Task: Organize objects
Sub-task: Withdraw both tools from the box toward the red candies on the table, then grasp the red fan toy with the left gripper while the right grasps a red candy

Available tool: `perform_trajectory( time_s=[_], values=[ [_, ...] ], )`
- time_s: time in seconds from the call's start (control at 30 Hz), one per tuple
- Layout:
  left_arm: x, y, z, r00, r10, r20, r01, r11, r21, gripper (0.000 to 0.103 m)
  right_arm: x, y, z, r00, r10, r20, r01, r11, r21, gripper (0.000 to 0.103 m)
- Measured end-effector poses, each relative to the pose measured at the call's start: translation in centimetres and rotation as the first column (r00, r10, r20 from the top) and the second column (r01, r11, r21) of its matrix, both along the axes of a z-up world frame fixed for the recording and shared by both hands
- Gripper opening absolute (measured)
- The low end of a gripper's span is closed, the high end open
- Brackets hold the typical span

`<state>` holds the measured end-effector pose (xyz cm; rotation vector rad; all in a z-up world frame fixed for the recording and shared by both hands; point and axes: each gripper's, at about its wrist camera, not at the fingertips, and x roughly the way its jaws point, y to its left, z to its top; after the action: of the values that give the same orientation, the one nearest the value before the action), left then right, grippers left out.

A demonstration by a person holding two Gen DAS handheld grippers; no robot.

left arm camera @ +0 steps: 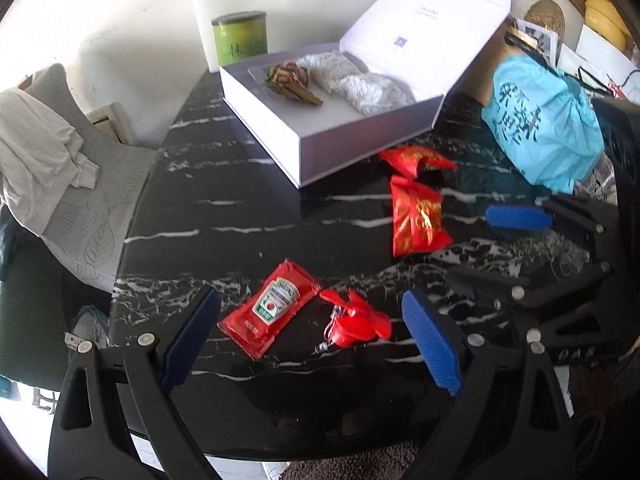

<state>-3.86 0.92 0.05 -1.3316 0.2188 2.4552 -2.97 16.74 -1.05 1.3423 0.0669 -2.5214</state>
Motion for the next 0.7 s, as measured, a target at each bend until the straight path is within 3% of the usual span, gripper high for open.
perform_trajectory(
  time_s=[0.13,0.43,0.7],
  values=[
    [0.2,0.0,-0.5,1.000,0.000,-0.009,0.000,0.999,-0.038,0.092,-0.4,-0.1,-0.2,1.000,-0.009,-0.017,0.009,1.000,0.007,0.078],
    [-0.5,-0.1,-2.1,0.997,0.014,0.074,-0.015,1.000,0.013,0.092,-3.4,0.4,-1.4,0.994,-0.103,0.036,0.104,0.994,-0.035,0.078],
    [-0.4,0.5,-2.8,0.995,0.015,0.096,-0.018,0.999,0.027,0.092,-5.4,-0.1,-3.3,0.988,-0.126,0.087,0.127,0.992,0.000,0.078]
  ],
)
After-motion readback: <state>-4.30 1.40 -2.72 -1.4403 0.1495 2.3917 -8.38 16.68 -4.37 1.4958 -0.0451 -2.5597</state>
